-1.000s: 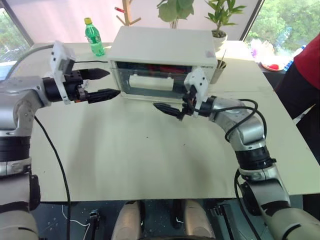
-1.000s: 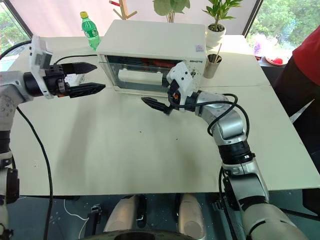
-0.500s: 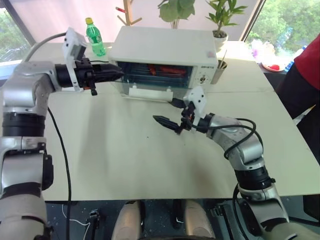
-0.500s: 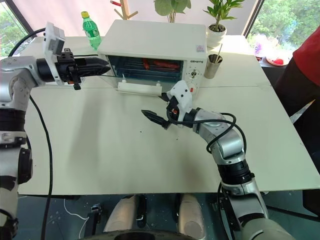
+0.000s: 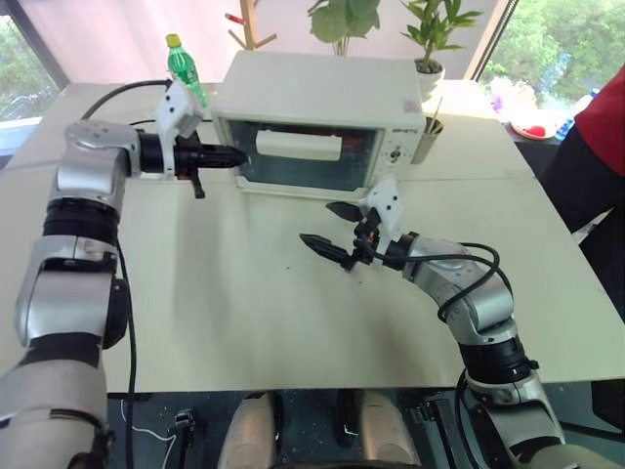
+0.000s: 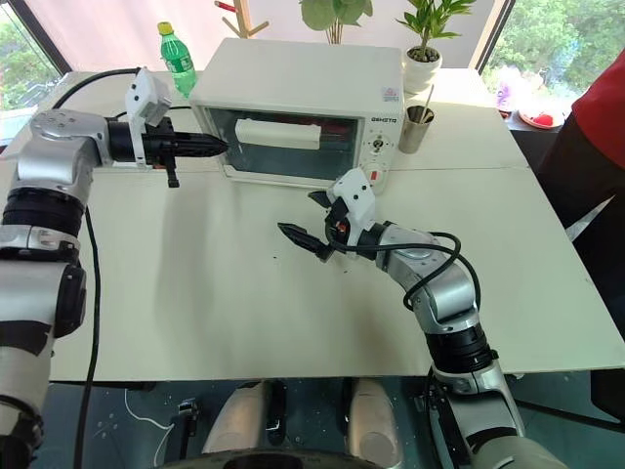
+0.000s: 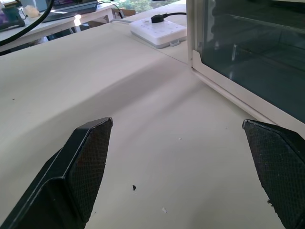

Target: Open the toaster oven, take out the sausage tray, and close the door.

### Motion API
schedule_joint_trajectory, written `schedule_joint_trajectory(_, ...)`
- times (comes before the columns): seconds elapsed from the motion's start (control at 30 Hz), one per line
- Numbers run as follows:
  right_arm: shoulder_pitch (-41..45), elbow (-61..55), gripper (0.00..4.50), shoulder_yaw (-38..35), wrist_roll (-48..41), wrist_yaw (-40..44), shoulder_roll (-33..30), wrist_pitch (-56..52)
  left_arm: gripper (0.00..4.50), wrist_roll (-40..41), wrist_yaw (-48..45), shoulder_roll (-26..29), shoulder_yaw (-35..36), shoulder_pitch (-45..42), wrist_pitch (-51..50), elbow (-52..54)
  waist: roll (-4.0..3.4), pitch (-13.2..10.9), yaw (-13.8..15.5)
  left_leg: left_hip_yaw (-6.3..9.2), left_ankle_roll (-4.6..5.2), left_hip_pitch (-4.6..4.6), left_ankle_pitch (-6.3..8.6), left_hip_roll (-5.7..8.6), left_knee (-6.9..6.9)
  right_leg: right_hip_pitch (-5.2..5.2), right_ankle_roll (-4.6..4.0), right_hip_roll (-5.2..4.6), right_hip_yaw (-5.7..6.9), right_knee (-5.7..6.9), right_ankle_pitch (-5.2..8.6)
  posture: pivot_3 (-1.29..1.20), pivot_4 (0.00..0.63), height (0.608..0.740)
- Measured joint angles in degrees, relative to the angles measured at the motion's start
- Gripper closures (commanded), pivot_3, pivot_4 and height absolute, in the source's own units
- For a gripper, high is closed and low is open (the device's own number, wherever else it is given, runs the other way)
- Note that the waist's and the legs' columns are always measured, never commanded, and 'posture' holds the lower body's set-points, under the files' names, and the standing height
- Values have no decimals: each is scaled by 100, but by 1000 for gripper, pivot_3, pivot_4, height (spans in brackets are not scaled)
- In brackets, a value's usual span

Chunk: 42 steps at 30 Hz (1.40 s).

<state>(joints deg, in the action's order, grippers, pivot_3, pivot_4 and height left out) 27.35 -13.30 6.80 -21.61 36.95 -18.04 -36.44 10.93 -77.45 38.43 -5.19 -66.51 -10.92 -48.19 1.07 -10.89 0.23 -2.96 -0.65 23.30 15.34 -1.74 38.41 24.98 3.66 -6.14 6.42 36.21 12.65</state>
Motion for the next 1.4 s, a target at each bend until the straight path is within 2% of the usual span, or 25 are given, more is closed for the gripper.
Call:
schedule_joint_trajectory(0.17,633,556,0,-19,98,48,-4,266,4440,476,-377,209,329,123,-871,975,0,0,-102,3,0,0,0,-2,3,1,0,0,-1,2,0,0,150,717)
schedule_joint_trajectory(0.2,758,730,0,-25,126,77,-14,353,4208,565,-380,284,427,255,-1047,1269,0,0,-127,1,0,-2,0,-3,3,1,0,1,-2,2,0,0,150,717)
schedule_joint_trajectory(0.27,928,1060,0,-44,193,126,-56,490,3522,718,-365,434,521,551,-1354,1728,-1,0,-140,2,0,-3,0,-5,3,1,0,3,-3,4,0,0,150,717)
schedule_joint_trajectory(0.5,1443,2092,0,-73,393,353,-127,955,22,1316,35,909,1147,2045,-2346,3337,-2,-1,-100,5,-1,3,-1,-10,9,4,-1,5,-4,5,0,0,150,717)
schedule_joint_trajectory(0.67,1693,2392,0,-58,467,534,-104,1154,22,1644,437,1061,1559,2483,-2683,4140,-2,-1,-89,12,4,8,3,-9,34,-1,-1,5,-3,10,0,0,150,717)
schedule_joint_trajectory(0.87,1849,2479,0,-46,516,664,-76,1272,22,1815,710,1066,1601,2683,-2764,4378,-2,-1,-97,11,4,8,3,-9,38,-1,-1,6,-3,14,-1,0,150,717)
schedule_joint_trajectory(1.1,1855,2427,0,-46,510,691,19,1233,22,1846,780,1065,1566,2686,-2698,4318,-2,-1,-98,11,4,8,3,-9,39,-1,-1,6,-3,14,-1,0,150,717)
schedule_joint_trajectory(1.4,1415,1638,0,14,516,544,99,1077,22,1658,707,949,1248,2284,-2278,3594,-2,-1,-94,10,5,9,4,-8,39,-1,-1,6,-2,14,-1,0,150,717)
